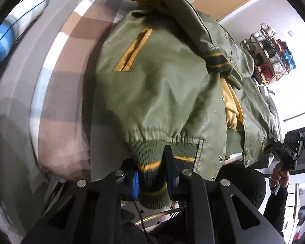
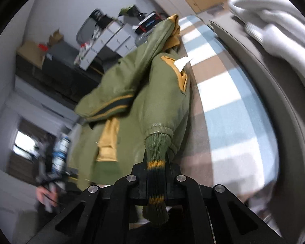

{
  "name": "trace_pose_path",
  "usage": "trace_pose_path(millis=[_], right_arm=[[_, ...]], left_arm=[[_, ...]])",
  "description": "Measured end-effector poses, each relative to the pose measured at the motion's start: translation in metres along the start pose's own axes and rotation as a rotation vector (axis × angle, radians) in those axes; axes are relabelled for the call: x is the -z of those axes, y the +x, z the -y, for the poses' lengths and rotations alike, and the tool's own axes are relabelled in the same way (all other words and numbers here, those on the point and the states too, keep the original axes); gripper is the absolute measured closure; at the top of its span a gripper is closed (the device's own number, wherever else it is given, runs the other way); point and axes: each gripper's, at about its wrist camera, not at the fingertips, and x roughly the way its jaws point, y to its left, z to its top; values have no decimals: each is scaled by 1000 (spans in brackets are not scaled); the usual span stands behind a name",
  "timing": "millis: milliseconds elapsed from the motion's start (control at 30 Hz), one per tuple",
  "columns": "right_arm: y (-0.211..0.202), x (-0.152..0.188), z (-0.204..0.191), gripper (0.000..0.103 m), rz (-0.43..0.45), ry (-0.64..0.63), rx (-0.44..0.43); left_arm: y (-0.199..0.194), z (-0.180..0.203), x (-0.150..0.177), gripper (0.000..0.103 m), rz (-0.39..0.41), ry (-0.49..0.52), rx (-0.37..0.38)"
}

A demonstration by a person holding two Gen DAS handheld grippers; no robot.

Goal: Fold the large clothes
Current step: 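Grasp a knit cuff with the left gripper while the right grasps the other cuff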

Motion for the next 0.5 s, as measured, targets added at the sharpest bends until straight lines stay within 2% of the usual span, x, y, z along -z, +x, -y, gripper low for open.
trace_pose_path(millis=[100, 333, 400, 500], right_arm=[[-9, 15, -9, 95, 25, -23, -34], [-39, 38, -19, 95, 82, 23, -139], [-46, 42, -22, 95, 91, 20, -135], [-41, 42, -23, 95, 95, 5, -94]], left_arm=[[-7, -4, 9, 90, 19, -1, -8], [-31, 9, 28, 91, 53, 97, -23], [-30, 11, 25, 91, 70, 112, -50], [-12, 6, 11, 88, 17, 79, -59]])
